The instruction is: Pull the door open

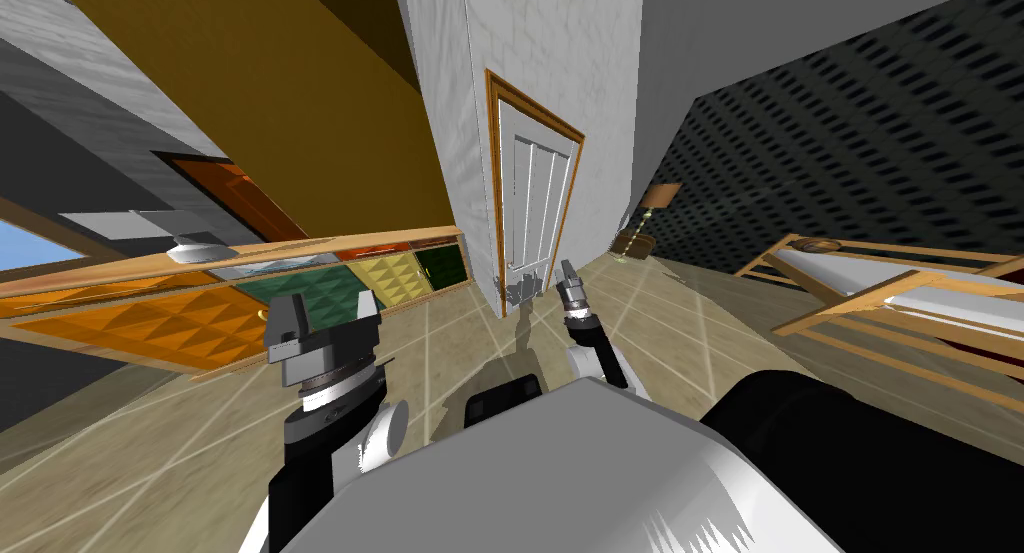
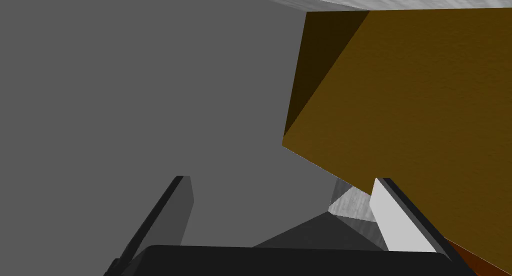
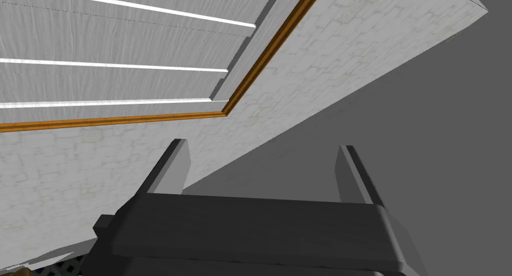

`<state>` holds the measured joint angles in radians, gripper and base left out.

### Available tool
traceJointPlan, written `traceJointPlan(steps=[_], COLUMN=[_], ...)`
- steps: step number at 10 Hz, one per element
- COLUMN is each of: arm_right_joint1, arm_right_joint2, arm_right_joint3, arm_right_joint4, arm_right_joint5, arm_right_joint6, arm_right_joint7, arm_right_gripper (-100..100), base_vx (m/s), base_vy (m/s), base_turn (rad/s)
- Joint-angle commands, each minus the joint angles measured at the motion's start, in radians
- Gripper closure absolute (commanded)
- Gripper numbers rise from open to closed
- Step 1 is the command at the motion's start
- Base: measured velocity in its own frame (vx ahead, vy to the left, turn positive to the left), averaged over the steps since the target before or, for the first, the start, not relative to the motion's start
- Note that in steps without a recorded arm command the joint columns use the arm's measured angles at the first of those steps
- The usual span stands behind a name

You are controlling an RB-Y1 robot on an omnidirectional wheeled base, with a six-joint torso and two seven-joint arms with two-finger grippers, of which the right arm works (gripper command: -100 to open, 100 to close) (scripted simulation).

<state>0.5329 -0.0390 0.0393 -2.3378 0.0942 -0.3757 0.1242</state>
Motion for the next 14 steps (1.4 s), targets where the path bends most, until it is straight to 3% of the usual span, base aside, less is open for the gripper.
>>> traceJointPlan(steps=[1,7,8,11,14], arm_right_joint1=[-0.013,-0.069,-0.069,-0.110,-0.125], arm_right_joint2=[-0.007,-0.033,-0.033,-0.052,-0.058], arm_right_joint3=[0.000,0.002,0.002,0.004,0.004], arm_right_joint4=[0.039,0.205,0.208,0.310,0.373], arm_right_joint5=[-0.004,-0.021,-0.021,-0.033,-0.038], arm_right_joint6=[-0.012,-0.061,-0.061,-0.096,-0.109], arm_right_joint7=[-0.009,-0.045,-0.045,-0.071,-0.081], arm_right_gripper=[-100,-100,-100,-100,-100], base_vx=[0.043,0.065,0.057,0.062,0.053], base_vy=[-0.011,-0.031,-0.031,-0.038,-0.034], base_turn=[0.065,0.062,0.023,0.076,0.042])
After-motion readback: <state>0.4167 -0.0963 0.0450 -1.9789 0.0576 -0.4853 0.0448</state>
